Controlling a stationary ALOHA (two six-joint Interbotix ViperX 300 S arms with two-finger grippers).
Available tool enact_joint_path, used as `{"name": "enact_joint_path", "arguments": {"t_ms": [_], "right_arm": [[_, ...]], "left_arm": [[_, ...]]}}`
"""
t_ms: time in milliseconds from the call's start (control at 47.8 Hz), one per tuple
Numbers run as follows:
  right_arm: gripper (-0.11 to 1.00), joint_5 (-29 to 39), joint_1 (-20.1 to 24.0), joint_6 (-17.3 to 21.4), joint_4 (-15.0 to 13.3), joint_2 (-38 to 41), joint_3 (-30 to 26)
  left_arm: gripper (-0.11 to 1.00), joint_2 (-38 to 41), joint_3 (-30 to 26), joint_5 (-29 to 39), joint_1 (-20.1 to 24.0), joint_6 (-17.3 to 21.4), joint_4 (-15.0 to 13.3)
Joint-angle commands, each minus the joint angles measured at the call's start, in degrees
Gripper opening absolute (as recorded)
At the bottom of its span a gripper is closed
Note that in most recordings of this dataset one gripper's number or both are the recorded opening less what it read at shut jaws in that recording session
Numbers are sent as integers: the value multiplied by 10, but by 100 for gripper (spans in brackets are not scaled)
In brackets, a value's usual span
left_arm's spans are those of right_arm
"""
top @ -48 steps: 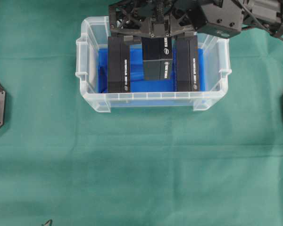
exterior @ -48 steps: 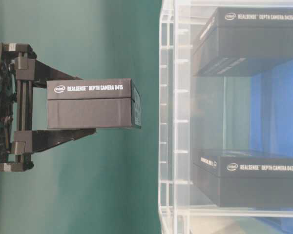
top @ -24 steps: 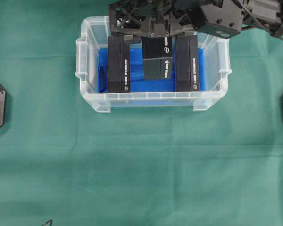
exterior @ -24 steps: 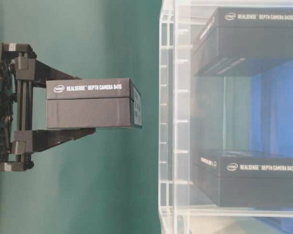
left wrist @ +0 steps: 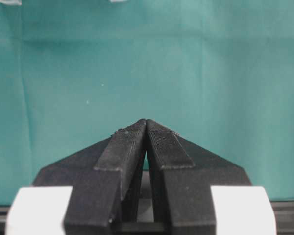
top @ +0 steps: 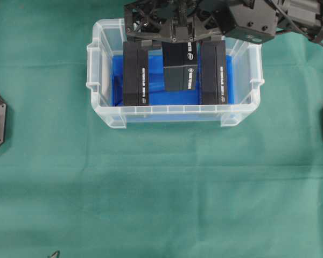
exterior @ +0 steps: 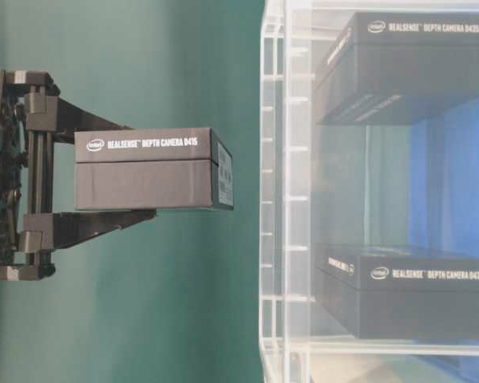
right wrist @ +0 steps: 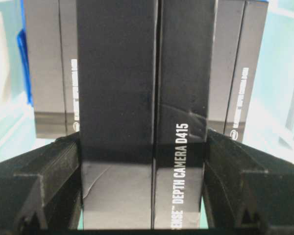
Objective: Take the box out of the case with the right arm.
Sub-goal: 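Lift the middle box straight up out of the bin with the right gripper, then carry the box toward the front of the bin and lower it onto the table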
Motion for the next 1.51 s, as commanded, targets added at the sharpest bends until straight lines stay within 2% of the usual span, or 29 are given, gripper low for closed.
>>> {"name": "enact_joint_path", "arguments": {"t_ms": [0,669,1004,1485], "right_arm": [[65,2,2,-1,-3,-33,-17],[65,1,11,4,-5,-33,-18],[65,19,63,62,-15,-33,-18],[65,25,178,180,-34,-33,-18]], "left_arm": [[0,1,-13,-2,-2,1,1],[0,1,-13,-2,-2,1,1],[0,1,-13,-2,-2,1,1],[0,1,-13,-2,-2,0,1]]}}
